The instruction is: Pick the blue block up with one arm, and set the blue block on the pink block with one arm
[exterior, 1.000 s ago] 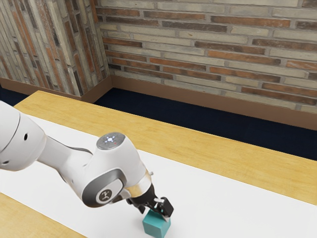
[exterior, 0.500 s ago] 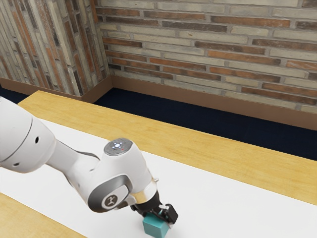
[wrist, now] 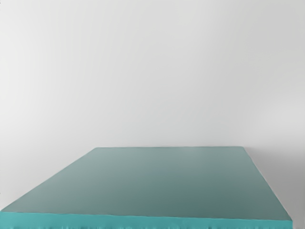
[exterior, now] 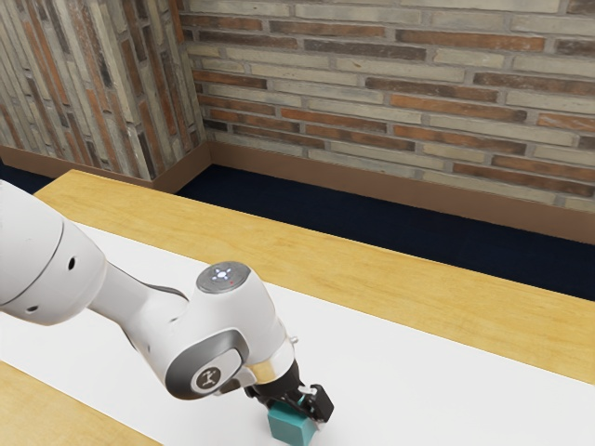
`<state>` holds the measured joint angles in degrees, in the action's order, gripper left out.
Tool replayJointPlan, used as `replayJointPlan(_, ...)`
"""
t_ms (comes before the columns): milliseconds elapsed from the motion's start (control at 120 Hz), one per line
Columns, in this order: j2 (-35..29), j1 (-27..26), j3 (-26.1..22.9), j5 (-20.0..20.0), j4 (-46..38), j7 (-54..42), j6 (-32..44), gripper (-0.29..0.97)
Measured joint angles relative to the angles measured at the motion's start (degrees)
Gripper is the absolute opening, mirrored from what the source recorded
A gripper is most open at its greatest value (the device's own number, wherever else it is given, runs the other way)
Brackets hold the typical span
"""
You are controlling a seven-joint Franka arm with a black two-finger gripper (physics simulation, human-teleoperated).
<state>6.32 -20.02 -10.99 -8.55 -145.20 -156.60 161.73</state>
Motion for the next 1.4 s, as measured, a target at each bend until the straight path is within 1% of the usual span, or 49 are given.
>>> replayJointPlan(50, 0.0, 0.0, 0.0, 0.0, 0.0, 0.0, 0.0, 0.65)
replayJointPlan(158, 0.0, 0.0, 0.0, 0.0, 0.0, 0.1, 0.1, 0.48)
replayJointPlan(225, 0.0, 0.0, 0.0, 0.0, 0.0, 0.2, 0.2, 0.44)
replayJointPlan(417, 0.2, 0.0, 0.0, 0.0, 0.0, 0.4, 0.3, 0.43)
replayJointPlan(600, 0.1, -0.1, 0.2, 0.1, 0.0, 0.3, 0.3, 0.34)
replayJointPlan(700, 0.2, -0.1, 0.3, 0.5, 0.1, 0.2, 0.1, 0.39)
replayJointPlan(792, -1.2, 0.1, 0.4, 0.8, 0.0, 0.2, -0.4, 0.32)
replayJointPlan(1017, -4.4, 0.1, 0.8, 1.4, 0.0, -0.2, -2.7, 0.29)
replayJointPlan(1092, -6.4, -0.4, 1.7, 2.4, 0.0, -0.3, -3.8, 0.29)
replayJointPlan(1125, -7.4, -2.0, 3.7, 2.8, 0.0, -0.4, -4.4, 0.28)
replayJointPlan(1208, -10.2, -3.1, 6.2, 4.1, 0.0, -0.6, -6.0, 0.29)
replayJointPlan(1300, -12.8, -0.8, 9.9, 6.4, 0.0, -0.8, -8.0, 0.29)
replayJointPlan(1400, -13.6, 0.1, 13.5, 8.8, 0.2, -1.1, -9.8, 0.28)
